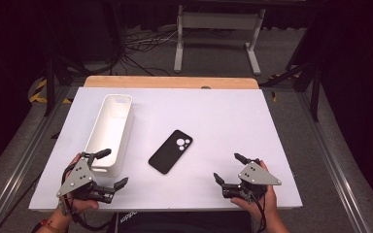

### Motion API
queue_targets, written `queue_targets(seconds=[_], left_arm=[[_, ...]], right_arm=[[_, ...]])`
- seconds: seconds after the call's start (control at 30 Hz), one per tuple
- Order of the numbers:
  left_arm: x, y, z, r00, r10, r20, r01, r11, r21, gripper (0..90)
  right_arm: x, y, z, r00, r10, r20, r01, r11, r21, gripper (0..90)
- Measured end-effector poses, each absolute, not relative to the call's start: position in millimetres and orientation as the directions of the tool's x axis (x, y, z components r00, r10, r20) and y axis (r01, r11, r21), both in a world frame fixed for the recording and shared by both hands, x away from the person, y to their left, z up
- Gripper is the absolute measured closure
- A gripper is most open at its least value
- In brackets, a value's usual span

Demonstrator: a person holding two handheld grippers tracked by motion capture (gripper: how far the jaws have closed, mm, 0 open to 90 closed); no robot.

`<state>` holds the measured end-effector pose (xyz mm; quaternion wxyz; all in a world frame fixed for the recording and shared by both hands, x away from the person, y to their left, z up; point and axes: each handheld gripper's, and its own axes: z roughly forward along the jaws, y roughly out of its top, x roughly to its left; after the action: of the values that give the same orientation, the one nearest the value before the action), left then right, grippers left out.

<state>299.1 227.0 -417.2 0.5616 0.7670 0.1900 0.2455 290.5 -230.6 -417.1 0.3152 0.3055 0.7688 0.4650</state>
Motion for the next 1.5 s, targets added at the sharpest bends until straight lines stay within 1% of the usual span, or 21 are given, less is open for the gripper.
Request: queue_targets(seconds=[0.13, 0.33, 0.67, 0.83, 1.2, 1.27, 1.3, 1.5], left_arm=[[298, 229, -417, 0.809, 0.565, 0.163, 0.01, -0.29, 0.957, 2.5], [297, 231, -417, 0.815, 0.555, 0.168, 0.008, -0.299, 0.954, 2.4], [296, 230, -417, 0.811, 0.56, 0.171, 0.012, -0.308, 0.951, 2.5], [297, 230, -418, 0.807, 0.568, 0.161, 0.033, -0.315, 0.948, 3.0], [294, 232, -419, 0.799, 0.577, 0.171, 0.033, -0.325, 0.945, 3.6], [293, 234, -419, 0.797, 0.577, 0.177, 0.028, -0.33, 0.944, 3.6], [292, 233, -419, 0.798, 0.578, 0.167, 0.035, -0.322, 0.946, 3.6], [290, 235, -419, 0.806, 0.565, 0.176, 0.023, -0.327, 0.945, 3.6]], right_arm=[[293, -230, -417, -0.623, 0.758, -0.194, 0.193, 0.389, 0.901, 10.0], [293, -230, -412, -0.615, 0.762, -0.204, 0.174, 0.383, 0.907, 10.0], [298, -230, -407, -0.622, 0.759, -0.191, 0.192, 0.385, 0.903, 9.6], [303, -229, -403, -0.633, 0.747, -0.205, 0.21, 0.42, 0.883, 9.5], [326, -221, -391, -0.66, 0.738, -0.139, 0.291, 0.421, 0.859, 8.5], [332, -217, -386, -0.66, 0.737, -0.145, 0.301, 0.436, 0.848, 8.5], [336, -215, -384, -0.659, 0.738, -0.141, 0.309, 0.437, 0.845, 8.4], [358, -206, -376, -0.678, 0.729, -0.089, 0.353, 0.43, 0.831, 7.5]])
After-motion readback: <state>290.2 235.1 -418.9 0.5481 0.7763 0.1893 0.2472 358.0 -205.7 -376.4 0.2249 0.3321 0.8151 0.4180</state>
